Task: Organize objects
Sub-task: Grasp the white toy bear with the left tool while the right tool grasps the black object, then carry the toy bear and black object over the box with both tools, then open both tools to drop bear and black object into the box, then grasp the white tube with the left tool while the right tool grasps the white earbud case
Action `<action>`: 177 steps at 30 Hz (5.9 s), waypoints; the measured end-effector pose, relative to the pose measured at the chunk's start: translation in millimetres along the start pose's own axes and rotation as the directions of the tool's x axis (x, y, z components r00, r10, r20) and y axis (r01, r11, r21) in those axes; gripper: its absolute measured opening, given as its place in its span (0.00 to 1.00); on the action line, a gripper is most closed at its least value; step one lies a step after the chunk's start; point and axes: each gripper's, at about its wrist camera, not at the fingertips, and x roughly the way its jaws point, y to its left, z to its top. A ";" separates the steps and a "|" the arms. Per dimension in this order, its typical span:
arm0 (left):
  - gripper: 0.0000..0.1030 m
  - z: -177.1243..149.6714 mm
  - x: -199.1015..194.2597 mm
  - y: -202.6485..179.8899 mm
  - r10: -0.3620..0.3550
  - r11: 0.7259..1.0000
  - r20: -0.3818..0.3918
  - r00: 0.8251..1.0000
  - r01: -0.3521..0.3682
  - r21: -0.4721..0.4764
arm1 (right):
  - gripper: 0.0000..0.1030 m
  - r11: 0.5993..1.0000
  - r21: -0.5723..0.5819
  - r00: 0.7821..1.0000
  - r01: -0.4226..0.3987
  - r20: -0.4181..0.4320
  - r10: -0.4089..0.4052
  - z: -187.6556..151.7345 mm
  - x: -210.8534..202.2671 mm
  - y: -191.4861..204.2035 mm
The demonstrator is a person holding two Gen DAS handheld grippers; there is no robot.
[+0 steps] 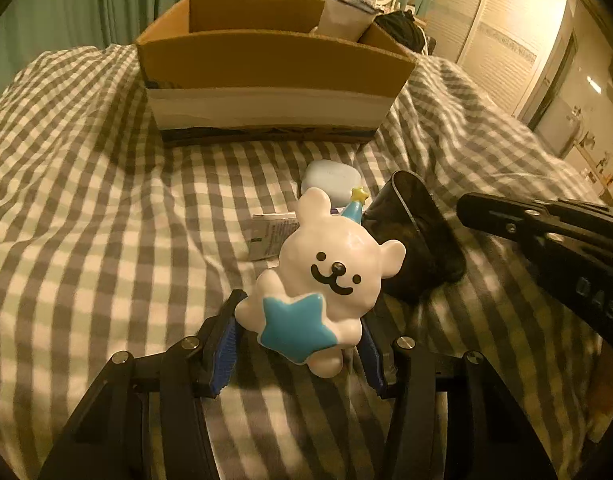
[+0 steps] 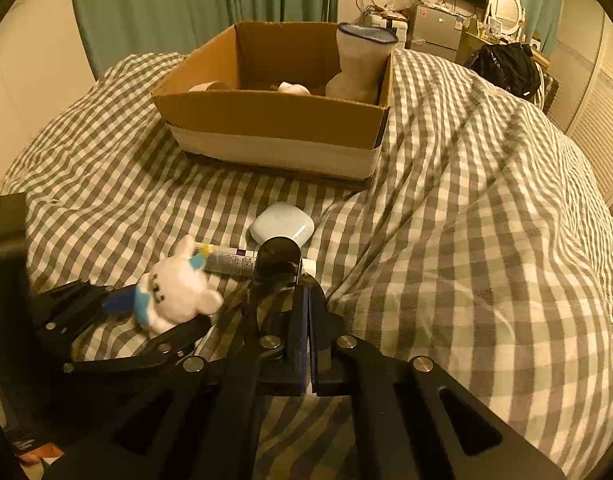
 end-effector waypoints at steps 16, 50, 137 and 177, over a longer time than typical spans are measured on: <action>0.51 3.8 -47.3 19.5 0.099 0.995 0.088 0.991 -0.096 -0.037 | 0.11 0.997 -0.081 1.000 -0.003 0.000 0.004 -0.6 -6.0 23.2; 0.51 53.0 -94.7 25.6 0.127 0.992 0.223 0.966 -0.123 -0.032 | 0.28 0.993 -0.114 0.981 0.019 0.194 0.003 49.7 -81.3 36.6; 0.98 112.7 -100.6 13.1 0.233 0.969 0.369 0.900 -0.247 -0.009 | 0.77 0.999 -0.024 0.967 0.047 0.252 -0.040 88.4 -88.8 -15.7; 0.21 46.9 -14.3 -1.2 0.117 0.986 0.130 0.985 -0.130 0.103 | 0.77 0.982 0.176 0.991 0.071 0.099 -0.090 44.5 7.9 -61.1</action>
